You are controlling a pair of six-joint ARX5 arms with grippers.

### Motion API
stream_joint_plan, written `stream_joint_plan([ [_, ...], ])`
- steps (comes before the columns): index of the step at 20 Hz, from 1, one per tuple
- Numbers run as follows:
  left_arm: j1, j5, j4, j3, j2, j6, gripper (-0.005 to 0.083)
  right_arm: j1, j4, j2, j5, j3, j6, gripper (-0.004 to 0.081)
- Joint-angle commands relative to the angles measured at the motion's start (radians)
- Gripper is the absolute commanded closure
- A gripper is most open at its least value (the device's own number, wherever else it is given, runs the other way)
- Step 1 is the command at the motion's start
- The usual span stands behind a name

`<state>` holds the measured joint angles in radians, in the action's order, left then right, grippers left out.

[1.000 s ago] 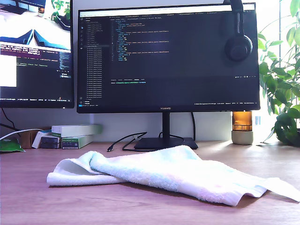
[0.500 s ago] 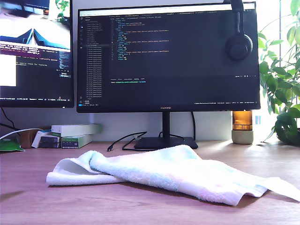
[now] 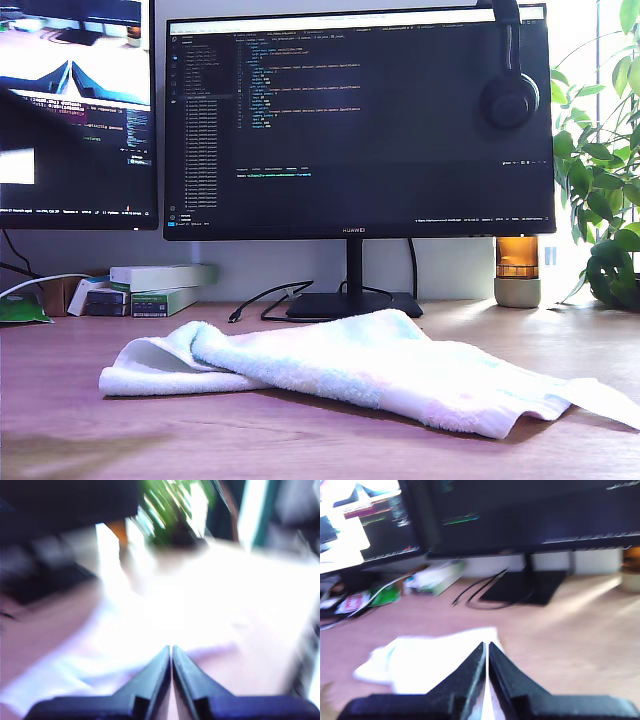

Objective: Fold the tea towel to a neat square and place it to the right

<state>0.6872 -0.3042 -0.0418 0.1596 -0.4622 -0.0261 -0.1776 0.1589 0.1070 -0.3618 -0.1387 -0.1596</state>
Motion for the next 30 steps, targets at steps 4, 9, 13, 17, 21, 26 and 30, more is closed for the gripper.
stream_joint_plan([
  [4, 0.193, 0.129, -0.026, 0.137, -0.317, -0.186, 0.0794, -0.092, 0.092, 0.184, -0.006, -0.093, 0.049, 0.0783],
  [9, 0.262, 0.129, -0.042, 0.241, -0.580, -0.348, 0.0784, -0.136, 0.262, 0.423, -0.002, -0.254, 0.385, 0.0783],
  [13, 0.273, 0.124, -0.101, 0.277, -0.693, -0.420, 0.0768, -0.181, 0.288, 0.589, -0.001, -0.309, 0.932, 0.0783],
  [17, 0.273, 0.081, -0.218, 0.286, -0.766, -0.458, 0.0552, -0.227, 0.286, 0.731, 0.005, -0.311, 1.154, 0.0728],
  [21, 0.272, 0.077, -0.274, 0.288, -0.822, -0.480, 0.0542, -0.272, 0.218, 0.848, 0.006, -0.311, 1.323, 0.0490],
  [26, 0.272, 0.078, -0.280, 0.288, -0.822, -0.480, 0.0542, -0.344, 0.182, 0.970, 0.059, -0.311, 1.485, 0.0489],
  [30, 0.272, 0.077, -0.280, 0.288, -0.822, -0.479, 0.0542, -0.377, 0.103, 1.042, 0.088, -0.311, 1.588, 0.0489],
])
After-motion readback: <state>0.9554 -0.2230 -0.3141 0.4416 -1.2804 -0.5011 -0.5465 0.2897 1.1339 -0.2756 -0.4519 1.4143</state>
